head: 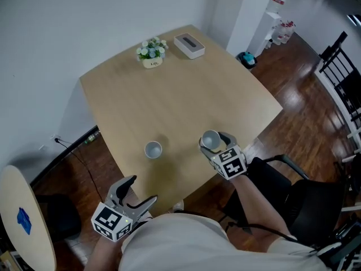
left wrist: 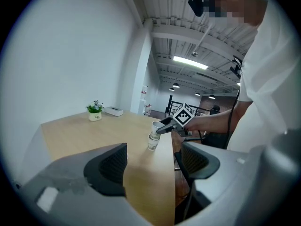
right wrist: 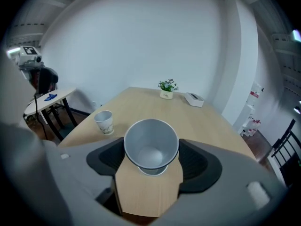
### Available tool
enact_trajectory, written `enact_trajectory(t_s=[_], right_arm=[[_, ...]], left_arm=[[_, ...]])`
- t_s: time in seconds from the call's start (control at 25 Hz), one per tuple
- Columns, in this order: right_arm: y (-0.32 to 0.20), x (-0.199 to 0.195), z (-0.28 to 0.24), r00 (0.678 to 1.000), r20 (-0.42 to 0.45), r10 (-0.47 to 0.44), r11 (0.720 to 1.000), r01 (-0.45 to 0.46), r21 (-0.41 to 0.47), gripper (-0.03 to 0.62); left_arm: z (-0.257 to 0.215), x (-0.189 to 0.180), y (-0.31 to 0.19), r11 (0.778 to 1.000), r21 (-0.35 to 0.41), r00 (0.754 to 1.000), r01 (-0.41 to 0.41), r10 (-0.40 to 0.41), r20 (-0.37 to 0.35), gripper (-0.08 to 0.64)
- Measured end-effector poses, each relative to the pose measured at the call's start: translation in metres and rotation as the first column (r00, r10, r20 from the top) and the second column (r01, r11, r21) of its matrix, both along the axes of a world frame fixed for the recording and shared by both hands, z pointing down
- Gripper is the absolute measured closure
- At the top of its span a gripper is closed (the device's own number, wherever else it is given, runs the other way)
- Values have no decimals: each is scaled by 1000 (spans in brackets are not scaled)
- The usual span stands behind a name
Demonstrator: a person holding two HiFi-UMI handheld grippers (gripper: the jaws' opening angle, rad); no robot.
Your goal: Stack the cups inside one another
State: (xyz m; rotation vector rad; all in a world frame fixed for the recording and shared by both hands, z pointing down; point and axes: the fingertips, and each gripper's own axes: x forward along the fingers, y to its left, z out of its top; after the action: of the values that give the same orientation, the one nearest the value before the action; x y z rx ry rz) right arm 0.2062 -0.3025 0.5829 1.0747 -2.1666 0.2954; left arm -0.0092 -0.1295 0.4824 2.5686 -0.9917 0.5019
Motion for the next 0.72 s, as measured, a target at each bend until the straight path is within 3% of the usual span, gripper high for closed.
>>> enact_trajectory(t_s=[0.32,0.48,0.72], right_arm=[[-4,8,39,999,7,31,997,-31,-73,217],[1,7,31,998,12,56,997,-55,-61,190],[39,-36,3,1000,10,-8,1000,8,-10,189]], left_arm=[[4,-9,3,1000,-14,1000,23,-23,12,181],[2,-15,4,1000,-14,1000,15,-15,10,176],[9,-33,15,999,-46,999,24,-22,45,167]])
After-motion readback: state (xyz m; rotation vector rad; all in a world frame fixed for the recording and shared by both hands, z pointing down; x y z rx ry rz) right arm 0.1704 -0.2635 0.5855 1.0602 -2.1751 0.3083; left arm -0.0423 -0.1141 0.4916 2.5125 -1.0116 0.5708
